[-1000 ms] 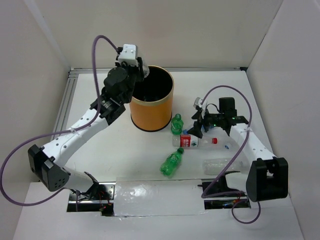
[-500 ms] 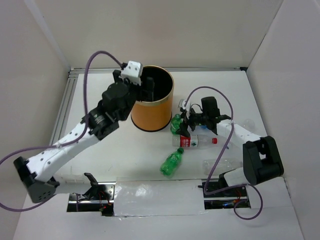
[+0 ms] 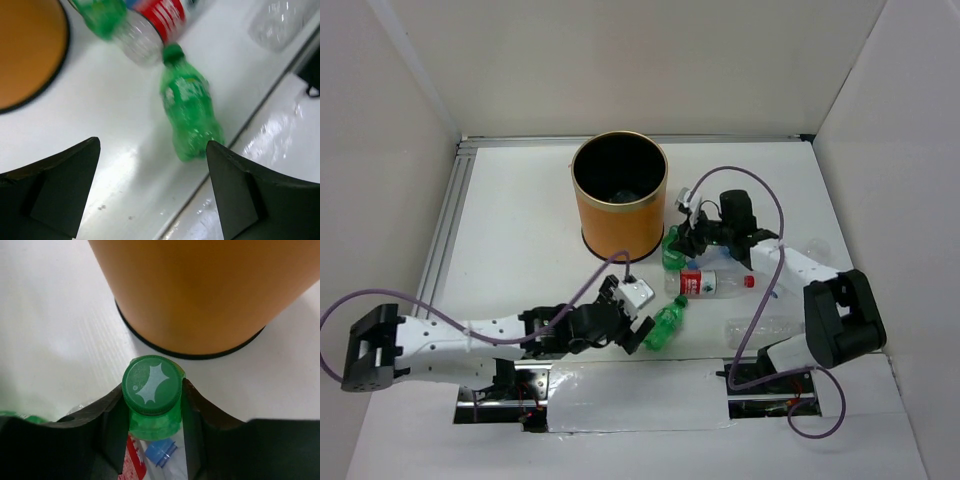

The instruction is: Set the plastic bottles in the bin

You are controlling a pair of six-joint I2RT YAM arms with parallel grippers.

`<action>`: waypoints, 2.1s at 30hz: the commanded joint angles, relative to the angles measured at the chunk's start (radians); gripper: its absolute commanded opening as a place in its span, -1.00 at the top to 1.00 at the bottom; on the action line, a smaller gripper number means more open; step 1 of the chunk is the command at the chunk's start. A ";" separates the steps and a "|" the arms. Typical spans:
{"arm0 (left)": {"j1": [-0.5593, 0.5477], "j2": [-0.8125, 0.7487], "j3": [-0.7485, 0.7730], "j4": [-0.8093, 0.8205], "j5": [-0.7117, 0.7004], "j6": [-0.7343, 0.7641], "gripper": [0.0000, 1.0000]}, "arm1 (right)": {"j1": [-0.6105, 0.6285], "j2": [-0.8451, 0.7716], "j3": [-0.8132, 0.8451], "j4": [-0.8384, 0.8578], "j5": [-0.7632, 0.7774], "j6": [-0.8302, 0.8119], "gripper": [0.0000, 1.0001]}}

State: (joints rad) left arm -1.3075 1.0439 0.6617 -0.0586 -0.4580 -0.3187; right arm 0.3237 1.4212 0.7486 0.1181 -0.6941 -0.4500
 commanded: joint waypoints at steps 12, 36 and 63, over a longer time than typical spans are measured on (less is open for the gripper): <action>-0.029 0.364 0.044 0.348 0.189 -0.049 -0.99 | -0.075 -0.263 0.573 -0.479 -0.226 -0.044 0.92; -0.043 0.072 0.202 0.160 -0.082 0.045 1.00 | -0.223 0.043 0.872 -0.424 -0.002 0.137 -1.00; 0.692 0.305 0.682 0.077 -0.028 0.147 -0.99 | 0.052 -0.225 -0.069 -0.566 0.050 -0.632 -0.98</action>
State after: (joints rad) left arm -0.6064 1.4414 1.2984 -0.0071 -0.5026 -0.1627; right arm 0.3431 1.1606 0.7147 -0.6468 -0.7441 -1.1114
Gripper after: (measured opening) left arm 0.983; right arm 0.991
